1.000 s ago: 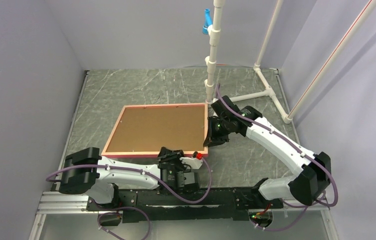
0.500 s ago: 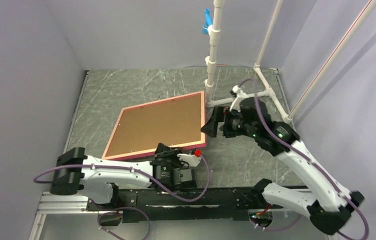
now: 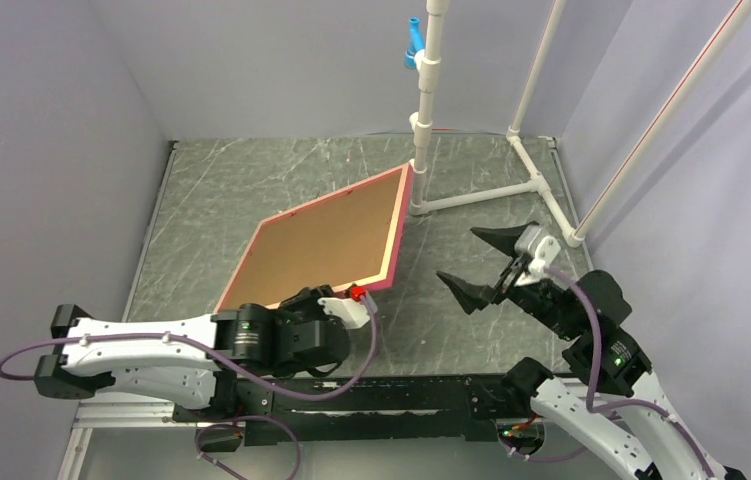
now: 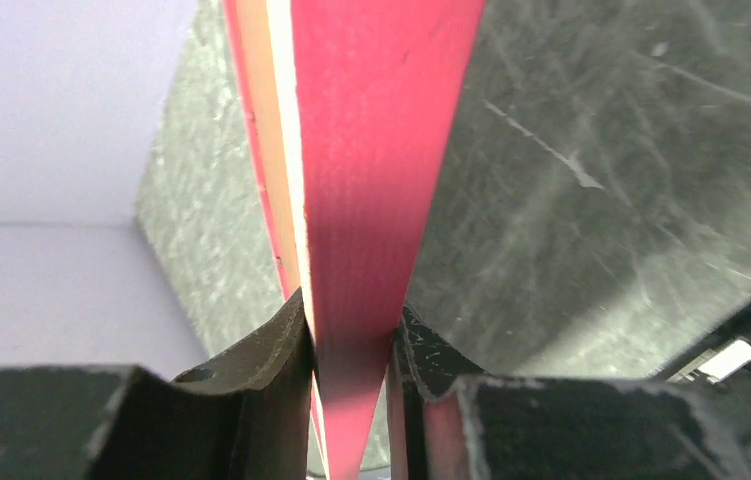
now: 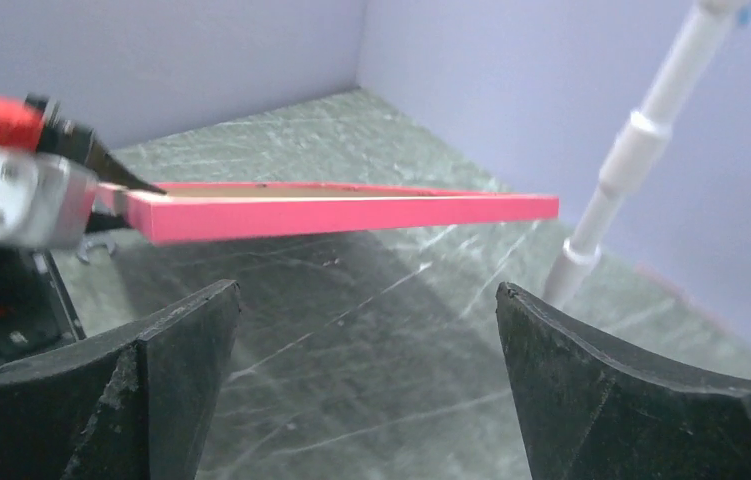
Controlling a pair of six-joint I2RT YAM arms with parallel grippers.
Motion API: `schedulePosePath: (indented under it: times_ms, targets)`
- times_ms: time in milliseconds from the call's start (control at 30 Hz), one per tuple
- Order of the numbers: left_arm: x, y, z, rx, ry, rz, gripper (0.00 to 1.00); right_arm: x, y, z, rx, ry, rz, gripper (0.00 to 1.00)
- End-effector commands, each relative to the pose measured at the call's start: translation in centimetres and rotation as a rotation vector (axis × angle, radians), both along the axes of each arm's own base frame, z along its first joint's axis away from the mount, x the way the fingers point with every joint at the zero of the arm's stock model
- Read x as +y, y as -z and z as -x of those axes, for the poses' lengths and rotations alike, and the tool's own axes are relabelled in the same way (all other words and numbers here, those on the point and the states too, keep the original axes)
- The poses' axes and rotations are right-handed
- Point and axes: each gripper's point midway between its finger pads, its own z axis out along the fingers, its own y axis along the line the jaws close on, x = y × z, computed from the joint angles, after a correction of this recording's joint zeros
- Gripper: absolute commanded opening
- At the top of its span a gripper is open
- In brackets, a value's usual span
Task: Put the photo into the frame
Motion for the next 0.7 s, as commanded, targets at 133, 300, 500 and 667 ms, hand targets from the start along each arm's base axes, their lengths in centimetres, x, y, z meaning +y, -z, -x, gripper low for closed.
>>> schedulePosePath:
  times_ms: [133,300,500,667]
  targets:
    - [-5.5,-1.8,5.7,0.314,0.264,0.403,0.0,4.5,-0.5,3.2,-0.501,-0.386,0.27,1.0]
    - [-5.2,-1.3,6.1,0.344,0.263,0.388,0.0,6.9,0.7,2.7,-0.599,-0.521,0.37,1.0]
    - [-5.3,-1.3,6.1,0.345,0.258,0.389,0.0,9.3,0.9,1.8,-0.724,-0.603,0.412,0.99]
    - [-5.2,-1.3,6.1,0.344,0.255,0.393,0.0,10.8,0.7,2.1,-0.776,-0.688,0.436,0.93]
